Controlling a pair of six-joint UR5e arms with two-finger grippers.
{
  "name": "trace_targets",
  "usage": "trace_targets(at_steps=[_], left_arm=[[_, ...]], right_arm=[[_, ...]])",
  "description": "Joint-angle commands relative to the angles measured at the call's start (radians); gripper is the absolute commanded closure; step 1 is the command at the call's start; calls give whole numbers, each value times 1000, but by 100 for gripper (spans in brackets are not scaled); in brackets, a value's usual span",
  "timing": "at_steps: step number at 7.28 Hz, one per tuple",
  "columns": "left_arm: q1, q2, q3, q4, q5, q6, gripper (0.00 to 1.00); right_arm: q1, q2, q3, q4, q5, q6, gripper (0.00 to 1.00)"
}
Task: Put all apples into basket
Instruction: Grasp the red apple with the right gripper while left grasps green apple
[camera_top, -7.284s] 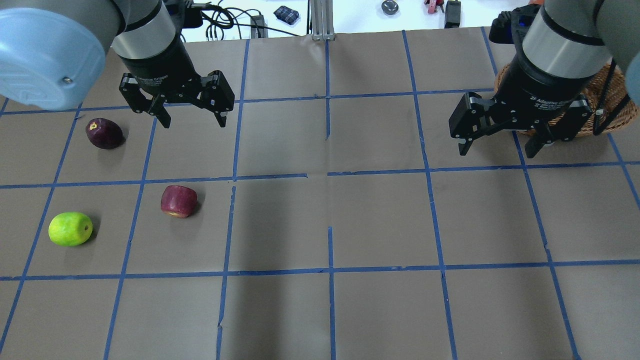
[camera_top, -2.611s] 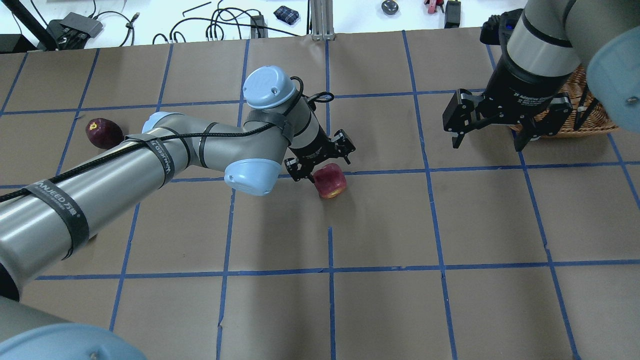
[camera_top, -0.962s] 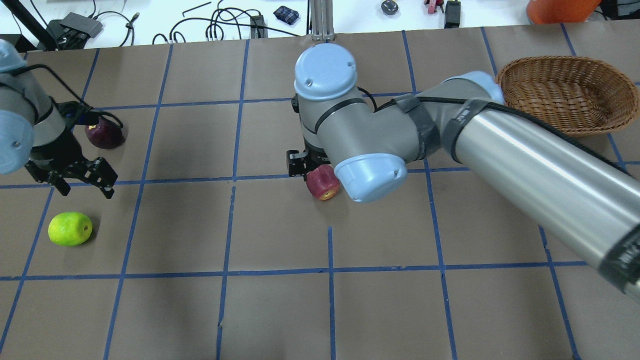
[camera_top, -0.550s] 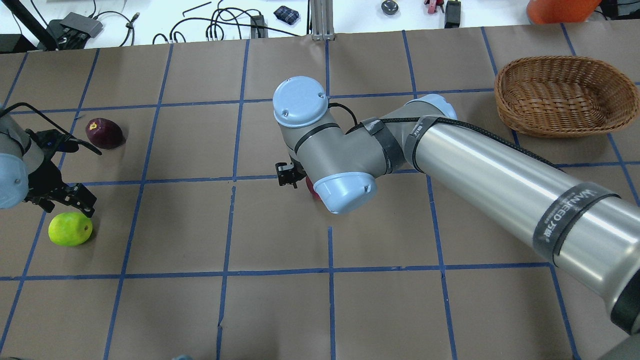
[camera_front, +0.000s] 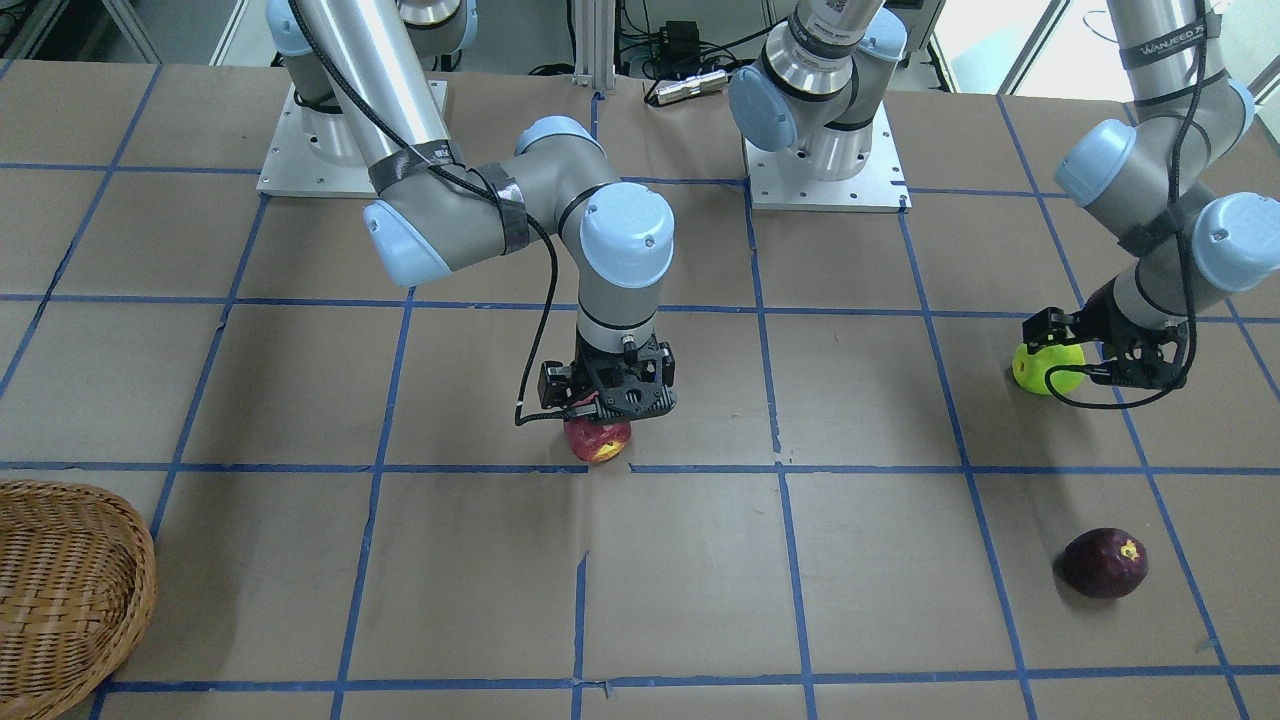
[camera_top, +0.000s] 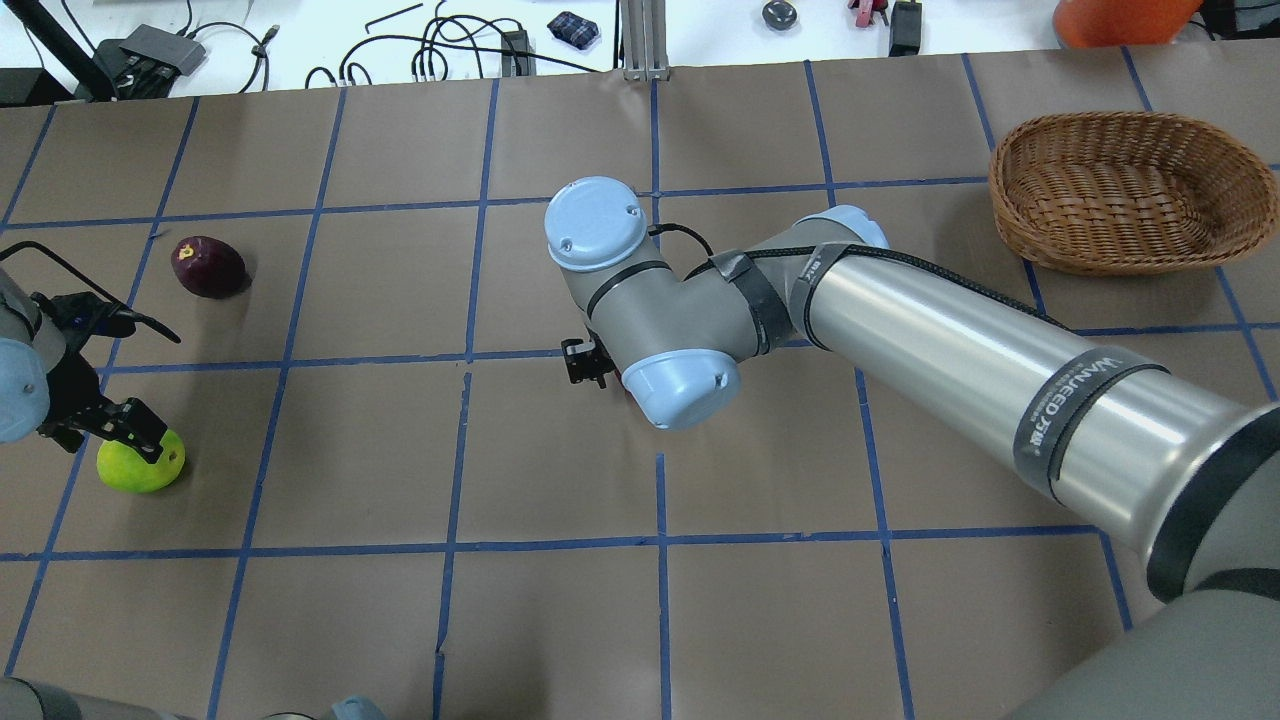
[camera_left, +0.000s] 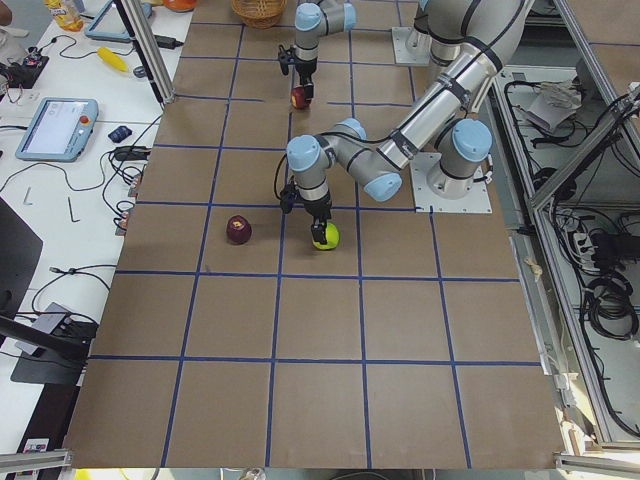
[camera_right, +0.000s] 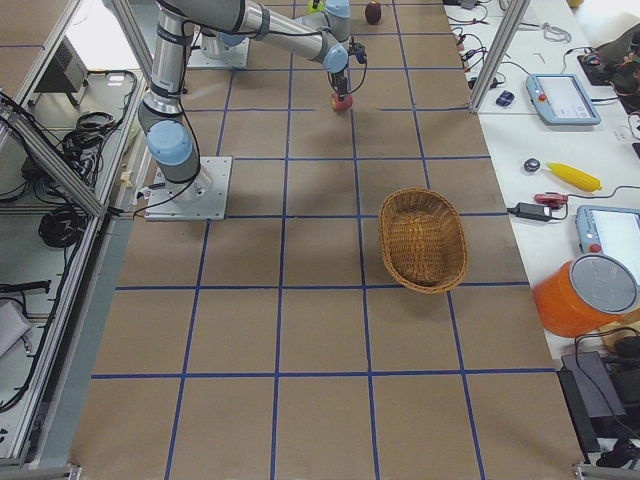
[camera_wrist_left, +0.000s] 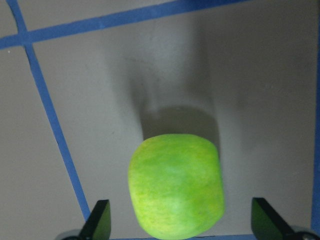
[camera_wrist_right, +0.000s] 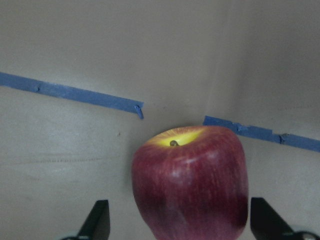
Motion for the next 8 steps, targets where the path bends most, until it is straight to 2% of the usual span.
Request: trace_targets(at_steps=[1, 2, 3, 4, 5, 6, 7, 8], left_arm=[[6, -40, -3, 0, -4, -3, 0], [6, -57, -4, 6, -6, -3, 0], [5, -67, 5, 6, -4, -6, 3], [-3, -66, 8, 4, -3, -4, 38], [-6, -61, 8, -9, -6, -6, 69], [-18, -29, 13, -14, -1, -4, 85], [-47, -5, 29, -44, -6, -1, 88], [-88, 35, 60, -124, -62, -3, 88]], right_arm=[[0, 46, 3, -82, -2, -3, 0], [0, 58, 3, -89, -2, 12, 0], [-2, 59, -7, -84, -5, 7, 59], [-8, 51, -9, -69, -3, 9, 100], [-15, 48, -12, -64, 0, 7, 100], [-29, 40, -15, -63, 6, 9, 100], [-50, 2, -17, -34, 7, 7, 100], [-96, -53, -18, 21, 6, 7, 100]])
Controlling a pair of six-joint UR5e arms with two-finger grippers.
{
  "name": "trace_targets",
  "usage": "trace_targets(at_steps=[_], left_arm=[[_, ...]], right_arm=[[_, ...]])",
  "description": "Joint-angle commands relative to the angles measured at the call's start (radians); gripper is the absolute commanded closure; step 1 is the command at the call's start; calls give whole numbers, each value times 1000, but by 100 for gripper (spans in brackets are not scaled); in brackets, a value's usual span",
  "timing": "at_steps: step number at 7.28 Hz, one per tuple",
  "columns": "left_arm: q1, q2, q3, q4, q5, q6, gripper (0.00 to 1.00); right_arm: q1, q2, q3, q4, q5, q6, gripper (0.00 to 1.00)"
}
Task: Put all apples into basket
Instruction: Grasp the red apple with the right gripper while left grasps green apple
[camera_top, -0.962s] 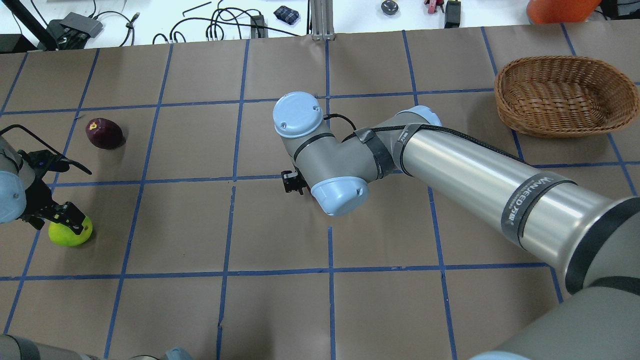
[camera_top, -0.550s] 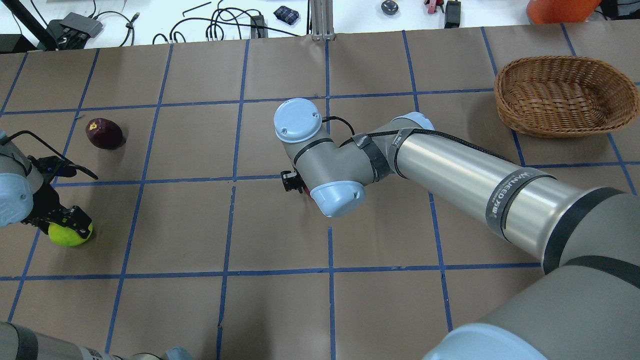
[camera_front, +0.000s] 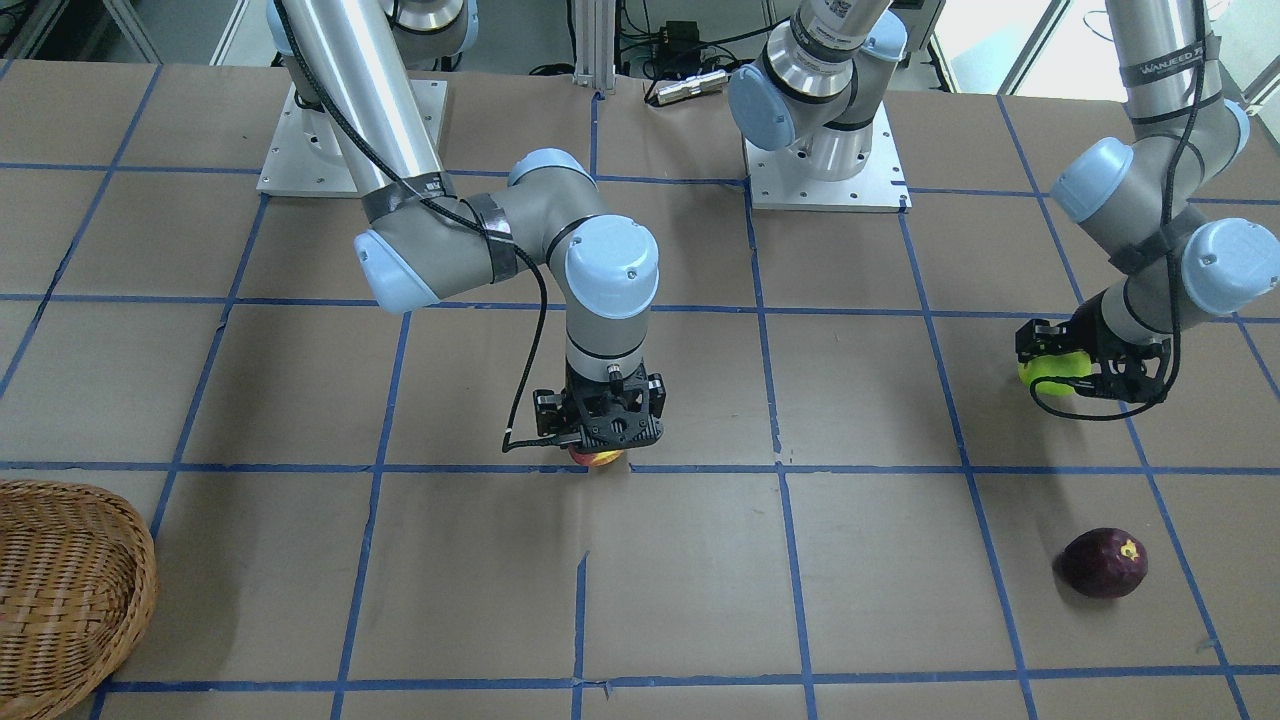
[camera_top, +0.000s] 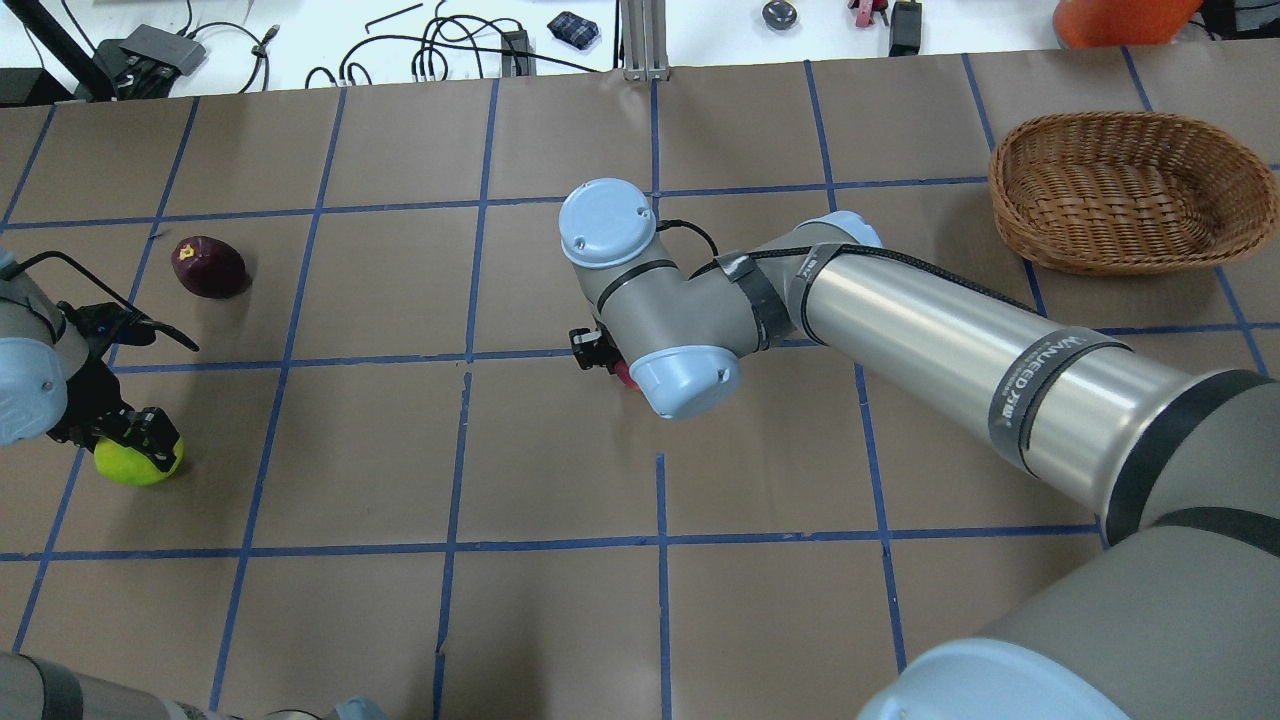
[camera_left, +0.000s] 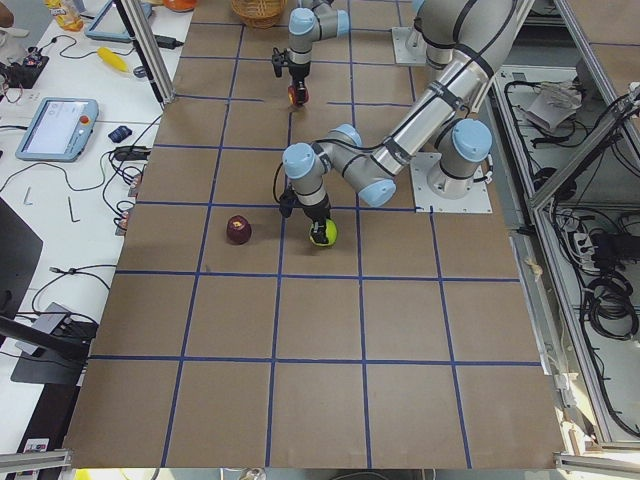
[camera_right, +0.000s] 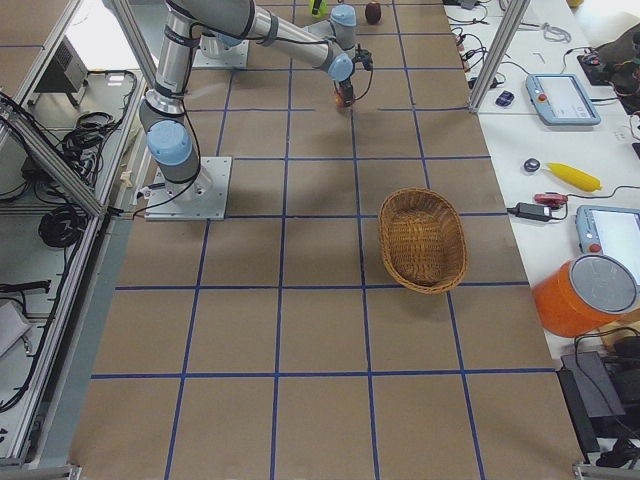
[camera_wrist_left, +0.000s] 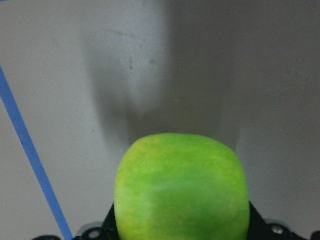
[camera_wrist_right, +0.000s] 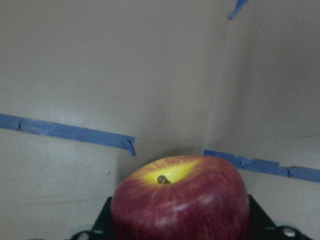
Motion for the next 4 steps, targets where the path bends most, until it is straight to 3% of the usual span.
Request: trace_targets(at_steps=[1, 2, 4], left_arm=[[-76, 95, 64, -182, -130, -3, 88], [-125, 129, 81, -215, -150, -24, 88], [-328, 96, 85, -156, -158, -290, 88]], right_arm=[[-132, -108, -5, 98, 2, -13, 100], [-245, -128, -8, 110, 2, -25, 100], [-515, -133, -25, 103, 8, -214, 100]])
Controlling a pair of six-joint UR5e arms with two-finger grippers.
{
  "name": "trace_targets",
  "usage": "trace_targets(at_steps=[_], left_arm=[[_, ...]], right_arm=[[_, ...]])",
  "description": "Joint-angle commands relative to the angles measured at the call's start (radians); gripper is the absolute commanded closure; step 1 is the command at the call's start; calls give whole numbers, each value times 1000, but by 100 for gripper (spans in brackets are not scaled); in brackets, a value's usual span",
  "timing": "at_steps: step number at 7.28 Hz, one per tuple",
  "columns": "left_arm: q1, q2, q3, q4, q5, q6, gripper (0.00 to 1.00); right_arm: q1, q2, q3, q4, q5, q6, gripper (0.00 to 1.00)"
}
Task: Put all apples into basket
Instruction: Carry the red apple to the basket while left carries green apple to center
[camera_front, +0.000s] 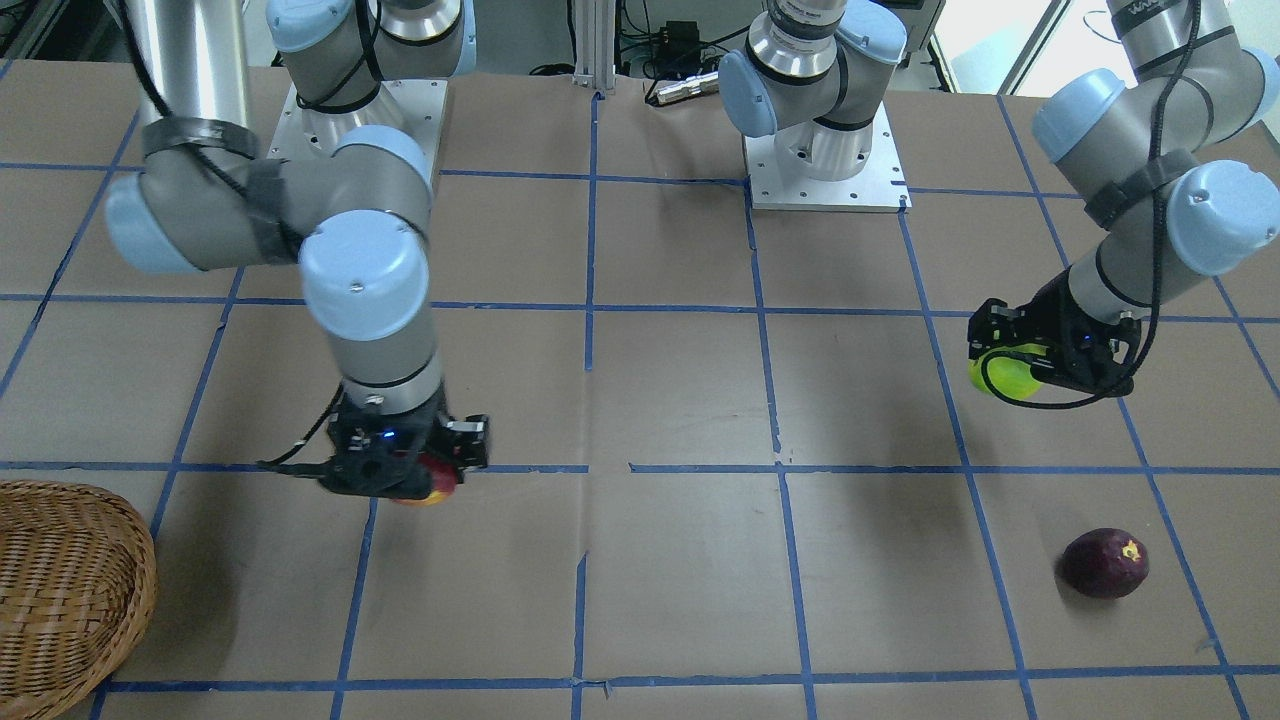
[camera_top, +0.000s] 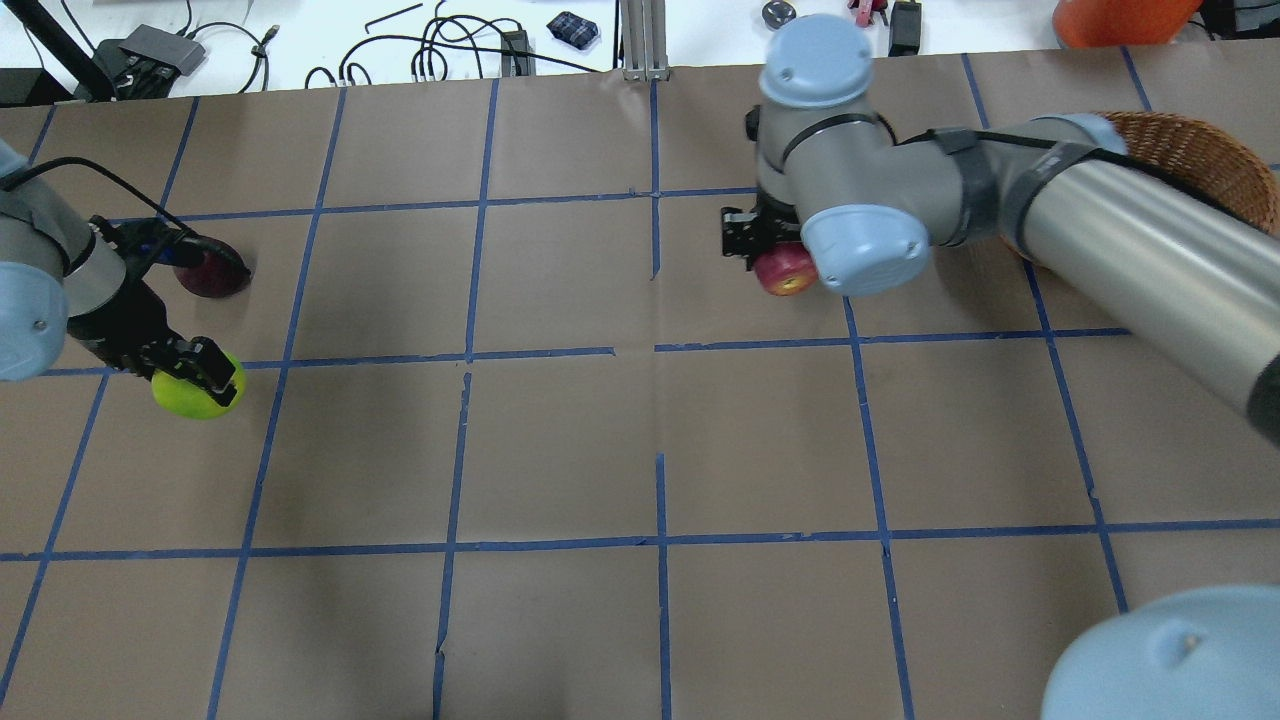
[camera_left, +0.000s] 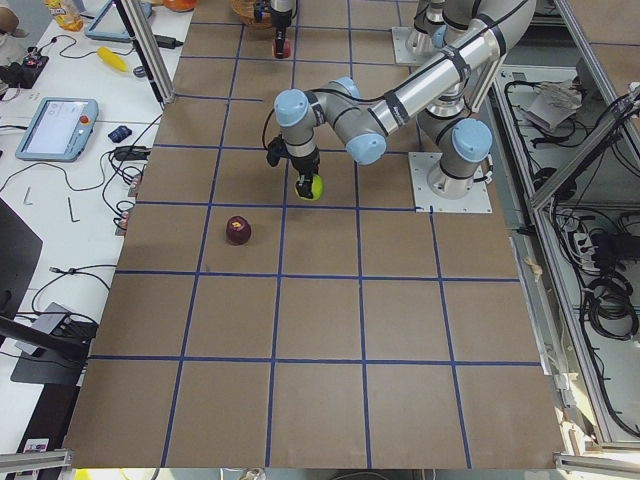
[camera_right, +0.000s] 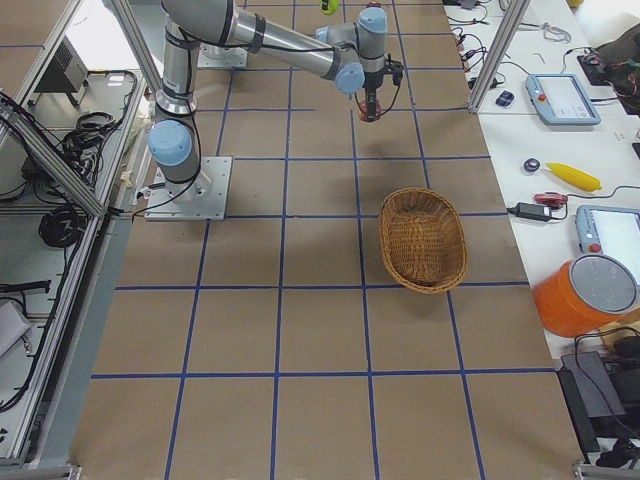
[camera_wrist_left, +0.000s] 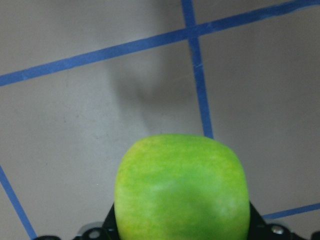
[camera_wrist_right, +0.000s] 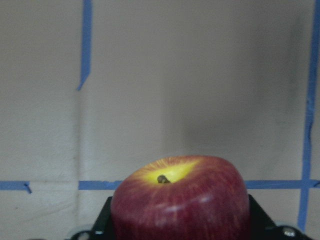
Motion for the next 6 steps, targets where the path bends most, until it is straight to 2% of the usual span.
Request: trace_targets(at_steps=[1, 2, 3, 4, 5, 6], left_arm=[[-223, -17, 10, 35, -12, -319, 88], [-309, -26, 16, 37, -99, -551, 88], [-392, -49, 27, 70, -167, -687, 88], [-497, -86, 33, 113, -181, -819, 88], [-588, -144, 33, 238, -246, -966, 88], [-629, -193, 35, 301, -325, -1021, 88]], right_arm=[[-273, -19, -54, 11, 6, -183, 100], [-336, -13, -82, 16, -1, -220, 100], [-393, -1, -93, -1, -10, -347, 100], [-465, 7, -99, -5, -4, -412, 100], [-523, 18, -120, -7, 0, -476, 100], [-556, 60, -149, -13, -1, -524, 100]])
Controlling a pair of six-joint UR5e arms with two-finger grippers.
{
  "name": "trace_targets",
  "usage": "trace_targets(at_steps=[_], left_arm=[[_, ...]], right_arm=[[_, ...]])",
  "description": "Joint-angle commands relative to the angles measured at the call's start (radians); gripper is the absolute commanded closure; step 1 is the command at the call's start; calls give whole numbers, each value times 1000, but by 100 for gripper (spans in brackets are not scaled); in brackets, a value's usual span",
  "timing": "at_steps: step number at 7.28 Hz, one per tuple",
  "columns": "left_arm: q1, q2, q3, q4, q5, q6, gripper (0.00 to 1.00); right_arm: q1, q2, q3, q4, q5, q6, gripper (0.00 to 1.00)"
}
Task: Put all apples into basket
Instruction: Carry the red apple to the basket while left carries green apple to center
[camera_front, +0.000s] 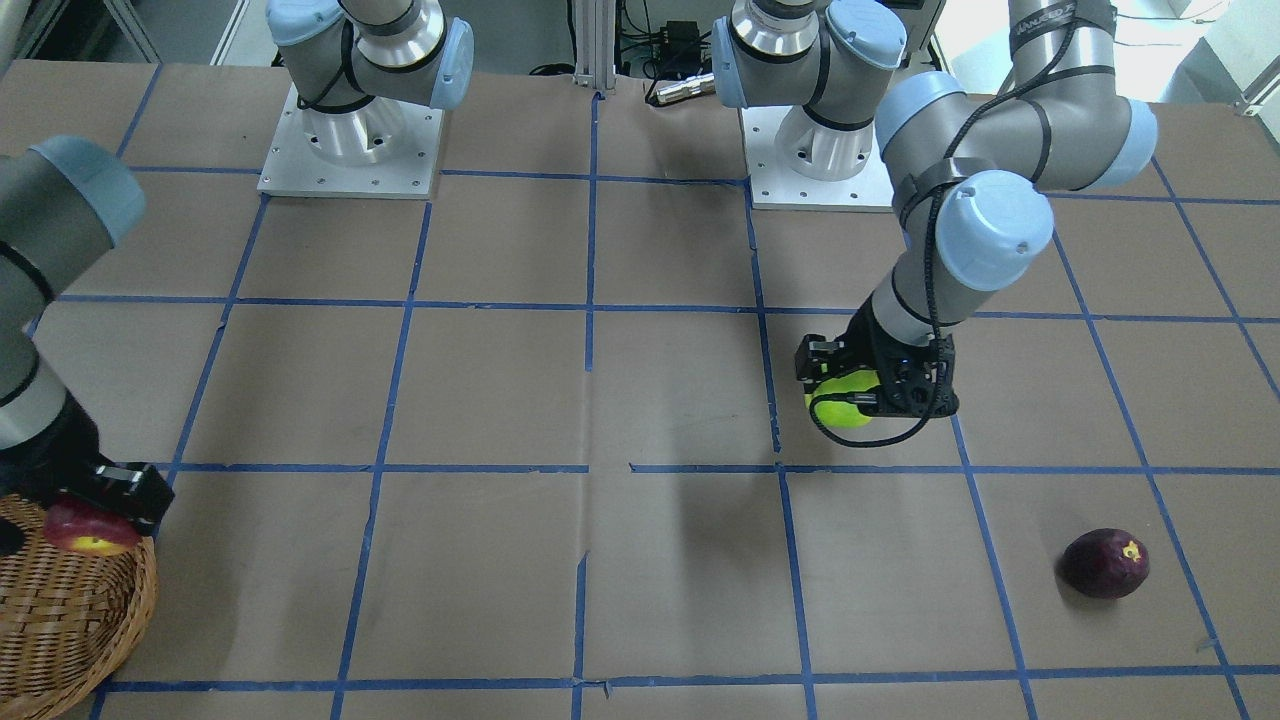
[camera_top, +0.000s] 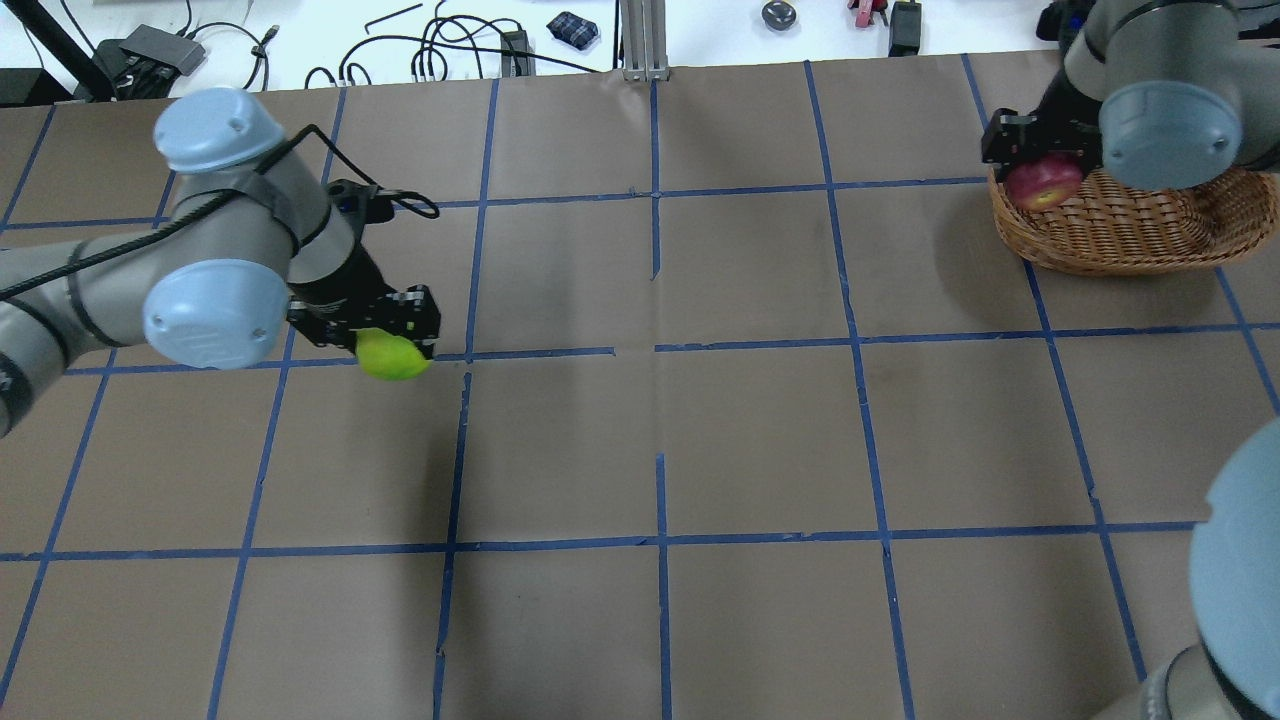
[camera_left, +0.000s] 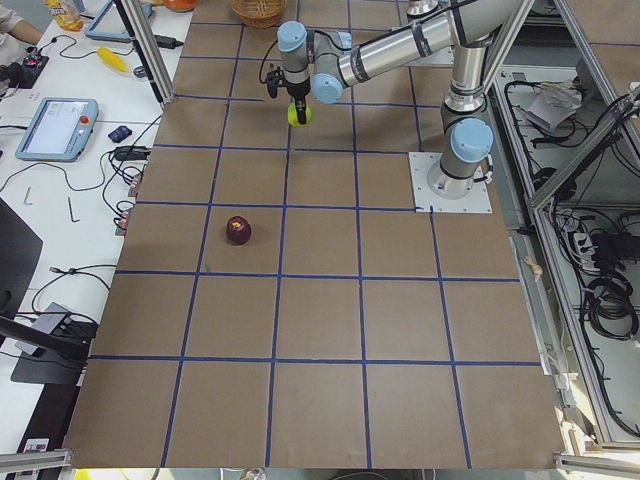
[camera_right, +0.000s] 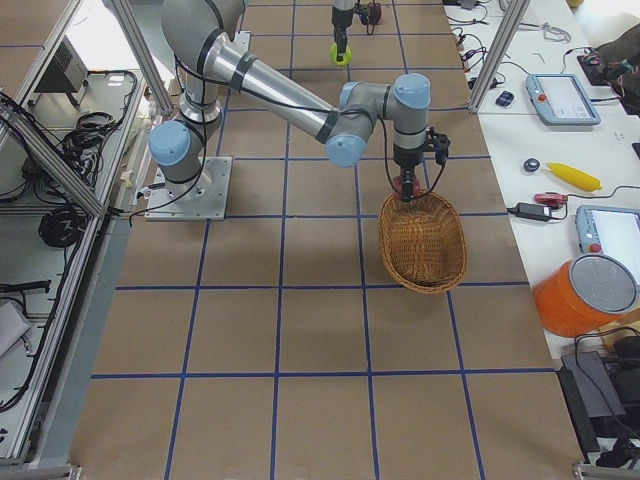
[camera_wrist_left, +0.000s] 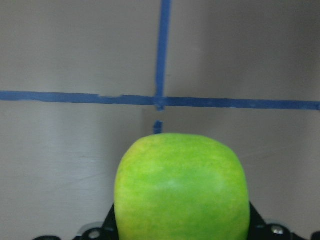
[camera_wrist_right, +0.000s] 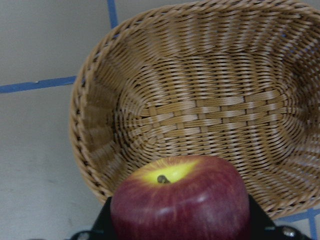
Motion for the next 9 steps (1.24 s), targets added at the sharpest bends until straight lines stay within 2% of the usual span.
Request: trace_targets(at_steps=[1, 3, 4, 5, 7, 8, 9], left_arm=[[-94, -90, 2, 152, -164, -150, 88], [-105, -135, 1, 234, -208, -177, 87], [-117, -152, 2, 243, -229, -204, 35], [-120, -150, 2, 245, -225, -226, 0], [-119, -144, 2, 243, -220, -227, 0], [-106, -118, 16, 234, -217, -230, 0], [-84, -95, 50, 163, -209, -224, 0]], right_arm=[[-77, 87, -71, -37, -5, -101, 100], [-89, 168, -114, -77, -10, -123, 100], [-97, 193, -122, -106, -10, -126, 100], [-97, 225, -122, -158, -11, -126, 100], [-98, 262, -122, -258, -54, -178, 100], [-98, 264, -122, -261, -54, -178, 100], [-98, 264, -119, -261, -56, -184, 71]])
